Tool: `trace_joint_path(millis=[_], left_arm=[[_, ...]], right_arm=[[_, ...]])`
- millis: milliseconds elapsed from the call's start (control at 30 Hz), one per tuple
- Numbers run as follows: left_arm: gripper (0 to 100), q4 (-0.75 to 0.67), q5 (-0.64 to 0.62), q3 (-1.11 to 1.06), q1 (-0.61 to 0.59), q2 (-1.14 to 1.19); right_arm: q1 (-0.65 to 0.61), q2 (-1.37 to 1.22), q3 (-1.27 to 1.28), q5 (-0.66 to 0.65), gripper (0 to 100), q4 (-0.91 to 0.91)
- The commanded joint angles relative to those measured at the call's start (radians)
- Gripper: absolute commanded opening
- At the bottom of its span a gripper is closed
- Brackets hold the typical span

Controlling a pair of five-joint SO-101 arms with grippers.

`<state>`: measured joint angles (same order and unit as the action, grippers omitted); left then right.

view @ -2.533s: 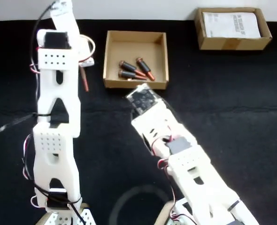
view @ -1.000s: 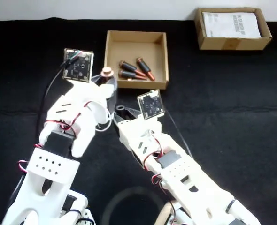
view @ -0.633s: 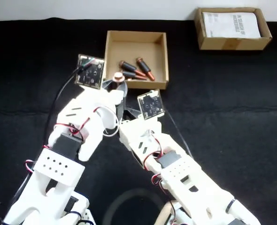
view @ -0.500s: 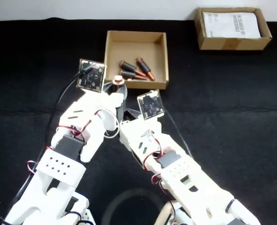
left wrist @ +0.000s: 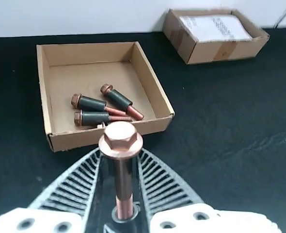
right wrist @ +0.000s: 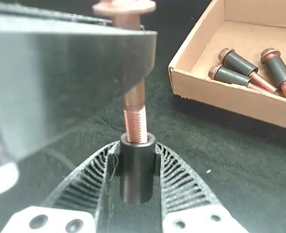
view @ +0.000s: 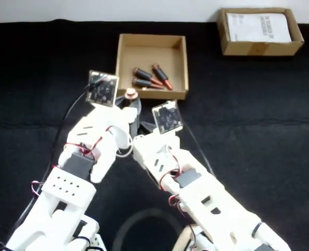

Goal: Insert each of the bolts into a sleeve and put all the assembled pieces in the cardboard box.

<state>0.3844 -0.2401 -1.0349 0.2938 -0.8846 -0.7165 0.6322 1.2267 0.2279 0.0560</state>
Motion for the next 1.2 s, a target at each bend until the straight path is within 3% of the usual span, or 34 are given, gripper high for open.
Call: trace_joint_path(millis=[0, 133, 567, 800, 1167], left_arm=[[1, -0.018, -0.008, -0.031, -0.016, -0.022], [1, -0.018, -0.066, -0.087, -0.013, -0.022], [2, -0.002, -0.068, -0.124, -0.013, -0.024], [22, 0.437, -0.072, 0.073, 0.051, -0.031], [22, 1.088, -0.063, 0.532, 0.044, -0.033]], right_arm=[[-0.001, 0.035, -0.004, 0.005, 0.8, 0.018], [-0.001, 0.035, -0.004, 0.005, 0.8, 0.018], [-0.007, 0.035, -0.004, 0.005, 0.8, 0.016], [-0.007, 0.035, -0.004, 0.005, 0.8, 0.012], [0.002, 0.028, -0.002, 0.003, 0.8, 0.012]])
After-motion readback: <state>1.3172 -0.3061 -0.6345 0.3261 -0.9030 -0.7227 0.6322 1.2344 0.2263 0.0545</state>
